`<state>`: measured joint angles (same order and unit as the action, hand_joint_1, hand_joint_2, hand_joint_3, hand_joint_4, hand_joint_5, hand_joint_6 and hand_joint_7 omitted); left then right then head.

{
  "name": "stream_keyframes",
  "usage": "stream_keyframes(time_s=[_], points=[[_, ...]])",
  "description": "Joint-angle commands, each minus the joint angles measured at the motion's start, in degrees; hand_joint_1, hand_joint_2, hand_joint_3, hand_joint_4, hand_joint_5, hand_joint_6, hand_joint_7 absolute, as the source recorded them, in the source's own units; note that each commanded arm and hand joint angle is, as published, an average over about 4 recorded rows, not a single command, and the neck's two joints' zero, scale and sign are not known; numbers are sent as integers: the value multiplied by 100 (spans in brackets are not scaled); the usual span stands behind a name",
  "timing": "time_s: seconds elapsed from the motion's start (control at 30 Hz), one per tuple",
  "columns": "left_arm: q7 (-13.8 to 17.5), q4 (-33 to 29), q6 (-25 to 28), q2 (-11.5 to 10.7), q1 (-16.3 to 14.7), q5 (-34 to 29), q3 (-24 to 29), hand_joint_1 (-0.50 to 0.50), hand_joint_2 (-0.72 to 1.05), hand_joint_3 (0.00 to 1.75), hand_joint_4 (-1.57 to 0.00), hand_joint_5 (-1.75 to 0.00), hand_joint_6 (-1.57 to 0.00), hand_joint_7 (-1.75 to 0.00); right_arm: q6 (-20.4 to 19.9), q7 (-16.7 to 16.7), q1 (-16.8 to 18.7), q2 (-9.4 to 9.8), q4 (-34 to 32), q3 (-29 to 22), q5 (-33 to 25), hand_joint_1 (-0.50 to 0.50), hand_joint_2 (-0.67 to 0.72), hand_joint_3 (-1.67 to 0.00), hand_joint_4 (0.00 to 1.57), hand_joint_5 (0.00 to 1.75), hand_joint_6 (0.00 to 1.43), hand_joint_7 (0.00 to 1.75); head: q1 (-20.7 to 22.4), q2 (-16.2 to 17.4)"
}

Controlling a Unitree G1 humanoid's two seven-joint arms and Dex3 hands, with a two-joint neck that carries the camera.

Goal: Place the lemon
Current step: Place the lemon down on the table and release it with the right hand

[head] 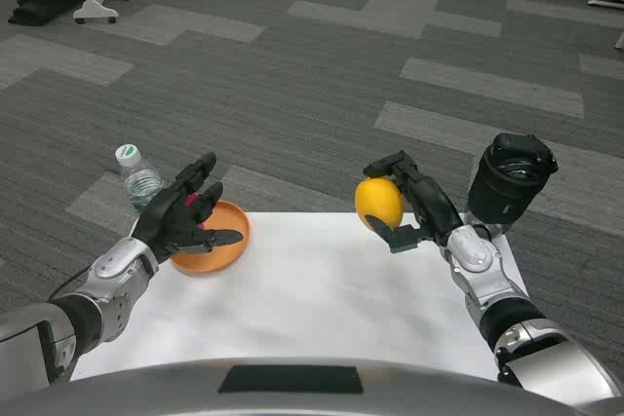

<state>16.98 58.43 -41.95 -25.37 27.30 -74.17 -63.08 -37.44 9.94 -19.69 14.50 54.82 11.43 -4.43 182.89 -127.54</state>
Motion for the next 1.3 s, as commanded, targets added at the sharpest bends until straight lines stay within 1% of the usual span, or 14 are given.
stream_keyframes(time_s=[0.03,0.13,0.2,0.33,0.47,0.53,0.73,0.77,1.0,1.13,1.23,1.3], points=[[-10,28,-15,-21,79,-1,50,50,34,9,0,0,0,0,-12,-19,-105,9,11,-27,-146,-29,-56,-135,9,175,14,140,-10,-72],[-10,28,-15,-19,76,-4,50,50,34,9,0,0,0,0,-16,-19,-105,9,11,-27,-146,-29,-57,-135,9,175,14,140,-6,-43],[-10,26,-15,-14,80,-8,50,50,34,9,0,0,0,0,-13,-19,-103,9,11,-27,-146,-29,-54,-135,9,175,14,140,-6,-43],[-10,23,-15,-16,78,-6,50,50,34,9,0,0,0,0,-13,-19,-101,9,11,-23,-146,-29,-54,-135,9,175,14,140,-6,-43],[-10,28,-15,-16,82,-1,50,50,34,9,0,0,0,0,-13,-19,-105,9,11,-18,-150,-29,-60,-135,9,175,14,140,-11,-30],[-10,28,-15,-21,82,-1,50,50,34,9,0,0,0,0,-13,-19,-105,9,11,-14,-155,-29,-57,-135,9,175,14,140,-16,1],[-10,28,-15,-16,82,-1,50,50,34,9,0,0,0,0,-9,-23,-105,9,77,26,-155,-29,-59,-135,9,175,14,140,-20,116],[-10,28,-15,-16,82,-1,50,50,34,9,0,0,0,0,-9,-25,-109,13,114,54,-155,-29,-60,-135,9,175,14,140,-22,123],[-10,28,-15,-21,82,-10,50,50,34,9,0,0,0,0,0,-28,-219,66,560,342,-168,-29,-56,-135,9,175,16,140,-26,177],[-10,30,-11,-29,82,-6,50,50,34,9,0,0,0,0,11,-39,-305,81,923,441,-203,-29,-60,-135,9,175,17,140,-29,207],[-10,36,-15,-25,82,-10,50,50,34,9,0,0,0,0,31,-50,-351,88,1065,465,-212,-29,-56,-135,11,175,17,140,-40,231],[-10,41,-11,-21,82,-6,50,50,34,9,0,0,0,0,70,-58,-399,97,1180,527,-216,-29,-57,-135,11,175,17,140,-45,251]])
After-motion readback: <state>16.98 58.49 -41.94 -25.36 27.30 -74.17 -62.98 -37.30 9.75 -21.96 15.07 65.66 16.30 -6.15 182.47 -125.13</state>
